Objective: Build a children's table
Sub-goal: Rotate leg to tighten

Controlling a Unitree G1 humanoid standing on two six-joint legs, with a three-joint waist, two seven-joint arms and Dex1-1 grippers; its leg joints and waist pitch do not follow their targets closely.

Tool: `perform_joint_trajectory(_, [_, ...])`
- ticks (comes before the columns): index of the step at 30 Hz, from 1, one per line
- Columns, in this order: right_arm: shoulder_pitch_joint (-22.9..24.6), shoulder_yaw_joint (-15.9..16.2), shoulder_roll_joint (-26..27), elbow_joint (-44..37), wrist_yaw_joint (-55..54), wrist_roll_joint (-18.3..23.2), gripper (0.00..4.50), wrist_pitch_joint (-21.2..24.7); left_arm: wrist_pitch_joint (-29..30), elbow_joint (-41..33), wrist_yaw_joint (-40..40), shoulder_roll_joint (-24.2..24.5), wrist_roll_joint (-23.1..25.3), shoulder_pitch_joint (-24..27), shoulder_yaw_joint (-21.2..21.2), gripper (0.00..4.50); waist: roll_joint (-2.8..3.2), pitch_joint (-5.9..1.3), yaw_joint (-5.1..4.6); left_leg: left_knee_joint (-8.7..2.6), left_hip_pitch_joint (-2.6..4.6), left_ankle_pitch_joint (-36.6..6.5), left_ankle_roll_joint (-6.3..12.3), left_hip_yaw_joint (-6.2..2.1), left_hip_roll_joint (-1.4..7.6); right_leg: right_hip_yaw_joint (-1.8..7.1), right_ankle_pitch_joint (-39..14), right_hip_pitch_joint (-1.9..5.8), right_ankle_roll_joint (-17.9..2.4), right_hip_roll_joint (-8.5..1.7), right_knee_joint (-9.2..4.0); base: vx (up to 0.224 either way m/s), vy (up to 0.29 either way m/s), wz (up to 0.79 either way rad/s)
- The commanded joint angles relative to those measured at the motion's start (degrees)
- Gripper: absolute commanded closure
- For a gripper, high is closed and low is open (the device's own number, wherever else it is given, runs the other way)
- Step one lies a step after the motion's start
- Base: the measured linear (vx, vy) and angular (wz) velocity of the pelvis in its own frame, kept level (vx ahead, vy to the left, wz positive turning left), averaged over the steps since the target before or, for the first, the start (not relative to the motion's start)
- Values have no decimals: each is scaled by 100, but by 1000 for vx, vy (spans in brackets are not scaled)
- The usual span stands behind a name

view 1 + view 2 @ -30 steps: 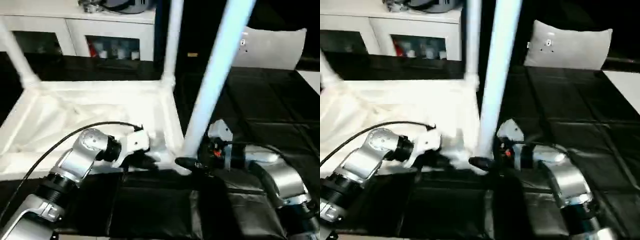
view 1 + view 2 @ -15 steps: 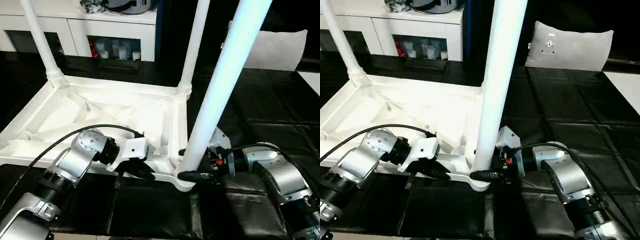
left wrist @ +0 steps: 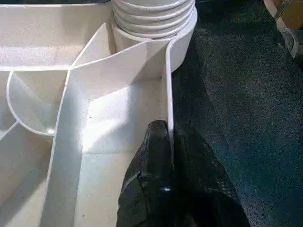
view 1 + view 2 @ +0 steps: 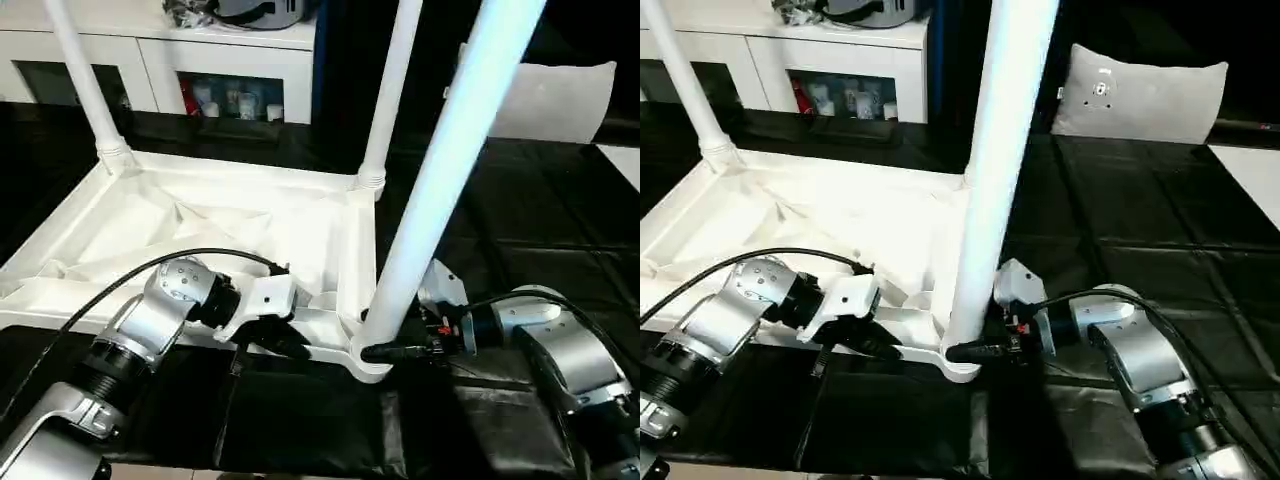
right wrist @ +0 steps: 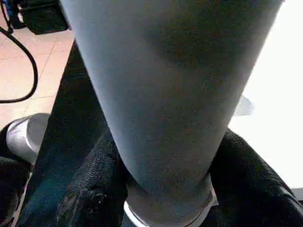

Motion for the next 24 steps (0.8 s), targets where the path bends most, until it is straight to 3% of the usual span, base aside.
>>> perform_joint_trajectory(1, [169, 108, -20, 6, 63, 80, 240, 166, 1, -64, 6, -23, -82, -167, 61, 450, -11, -360, -25, -390, 114, -950, 255, -86, 342, 282, -746, 221, -1381, -480, -438, 0, 0, 0])
perform_joint_trajectory(4, [207, 89, 33, -34, 21, 156, 241, 250, 72, -91, 57, -41, -100, -153, 89, 450, -11, -358, -17, -391, 115, -959, 254, -85, 340, 279, -742, 219, -1388, -480, -440, 0, 0, 0])
perform_joint_trajectory(5, [262, 23, 159, -127, -111, 298, 241, 439, 258, -170, 170, -74, -123, -112, 132, 450, 16, -351, -15, -396, 112, -967, 246, -90, 340, 282, -752, 217, -1388, -475, -437, 0, 0, 0])
perform_joint_trajectory(8, [441, -81, 542, -392, -645, 513, 241, 913, 915, -444, 620, -214, -140, 24, 257, 450, 1, -325, -21, -423, 112, -1159, 168, -100, 338, 282, -1051, 215, -1354, -484, -467, 0, 0, 0])
perform_joint_trajectory(10, [459, -84, 583, -408, -709, 509, 241, 926, 989, -467, 679, -239, -144, 35, 276, 450, -6, -291, -59, -447, 119, -1376, 60, -111, 327, 281, -1514, 189, -1263, -481, -507, 0, 0, 0])
perform_joint_trajectory(11, [597, -80, 867, -507, -1200, 433, 241, 1070, 1502, -676, 1090, -419, -135, 112, 374, 450, -12, -282, -80, -447, 143, -1532, -10, -114, 324, 292, -1874, 179, -1164, -491, -538, 0, 0, 0])
perform_joint_trajectory(14, [655, -80, 1005, -511, -1464, 345, 241, 1092, 1744, -759, 1338, -543, -110, 132, 428, 450, -28, -270, -149, -455, 133, -1637, -85, -143, 305, 287, -2353, 158, -982, -494, -593, 0, 0, 0])
perform_joint_trajectory(17, [695, -133, 1300, -393, -2041, 122, 241, 1128, 2117, -836, 1812, -816, -51, 126, 532, 450, -35, -269, -251, -456, 111, -1652, -90, -151, 298, 287, -2262, 143, -975, -483, -596, 0, 0, 0])
perform_joint_trajectory(18, [669, -255, 1577, -255, -2504, 39, 242, 1201, 2407, -862, 2149, -1056, -42, 98, 625, 450, -32, -264, -286, -464, 93, -1641, -85, -151, 294, 291, -2274, 156, -951, -476, -593, 0, 0, 0])
perform_joint_trajectory(20, [594, -449, 1928, -95, -3110, -35, 244, 1330, 2667, -832, 2577, -1344, -2, 19, 726, 450, -43, -261, -317, -450, 114, -1656, -89, -142, 287, 295, -2304, 111, -975, -474, -612, 0, 0, 0])
perform_joint_trajectory(22, [336, -876, 2673, 283, -4322, -74, 245, 1547, 3027, -656, 3585, -1999, 54, -238, 1005, 450, -25, -261, -370, -450, 113, -1688, -137, -146, 281, 294, -2342, 88, -1013, -471, -613, 0, 0, 0])
perform_joint_trajectory(24, [215, -1011, 2888, 454, -4703, -92, 246, 1584, 3043, -555, 3863, -2177, 76, -341, 1078, 450, -22, -287, -405, -450, 106, -1702, -176, -178, 265, 272, -2324, 119, -963, -466, -618, 0, 0, 0])
